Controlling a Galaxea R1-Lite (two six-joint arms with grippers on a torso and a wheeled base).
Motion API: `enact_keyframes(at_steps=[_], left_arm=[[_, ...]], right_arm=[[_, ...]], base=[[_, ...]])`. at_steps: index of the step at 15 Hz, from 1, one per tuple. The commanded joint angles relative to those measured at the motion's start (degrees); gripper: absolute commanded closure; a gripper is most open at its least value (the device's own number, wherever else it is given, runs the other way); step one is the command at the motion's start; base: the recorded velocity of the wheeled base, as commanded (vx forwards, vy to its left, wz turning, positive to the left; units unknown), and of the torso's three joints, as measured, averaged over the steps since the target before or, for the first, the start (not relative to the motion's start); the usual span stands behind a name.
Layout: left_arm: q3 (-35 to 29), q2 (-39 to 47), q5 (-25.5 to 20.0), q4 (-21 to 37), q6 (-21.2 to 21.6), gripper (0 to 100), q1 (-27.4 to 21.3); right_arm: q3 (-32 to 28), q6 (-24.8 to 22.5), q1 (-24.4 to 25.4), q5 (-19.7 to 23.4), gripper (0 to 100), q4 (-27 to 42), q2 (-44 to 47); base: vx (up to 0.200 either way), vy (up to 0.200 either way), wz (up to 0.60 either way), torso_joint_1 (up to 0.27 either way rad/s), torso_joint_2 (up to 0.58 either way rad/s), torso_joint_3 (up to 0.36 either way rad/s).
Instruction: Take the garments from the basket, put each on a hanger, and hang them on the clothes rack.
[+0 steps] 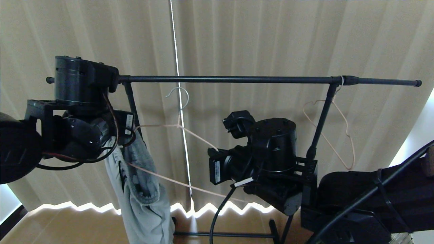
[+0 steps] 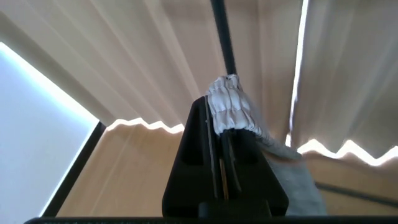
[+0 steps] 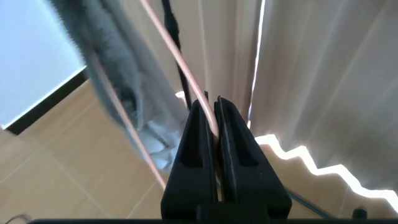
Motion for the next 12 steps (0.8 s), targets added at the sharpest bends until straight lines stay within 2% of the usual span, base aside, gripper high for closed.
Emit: enact_keyframes(at_steps=[1,3,6,8,12], left_arm=[[2.33,-3.59,0.02,0.95,0.04,100,-1.95],[3.21,-4.46,0.02,1.13,0.04,100,-3.01],[3.47,-4.82,0.02,1.39,-1.63,100,-7.84],[3.29,-4.73,0.02,1.30,-1.89,100,-9.42],[0.39,-3.85,-0.07,1.22,-4.26,100,-12.85]], right_arm=[[-2.24,0.02,-0.73,-0.97,100,-0.01,1.42],[-2.33,0.02,-0.90,-0.97,100,-0.09,1.33],[-3.21,0.19,-0.81,-1.06,100,-0.18,1.51],[-3.82,0.10,-0.81,-0.97,100,-0.18,1.60],[-4.17,0.19,-0.73,-0.89,100,-0.18,1.68]], base=[[0.000,0.000,0.00,0.000,0.00,0.000],[0.000,0.000,0.00,0.000,0.00,0.000],[0.000,0.000,0.00,0.000,0.00,0.000],[0.000,0.000,0.00,0.000,0.00,0.000],[0.000,0.000,0.00,0.000,0.00,0.000]])
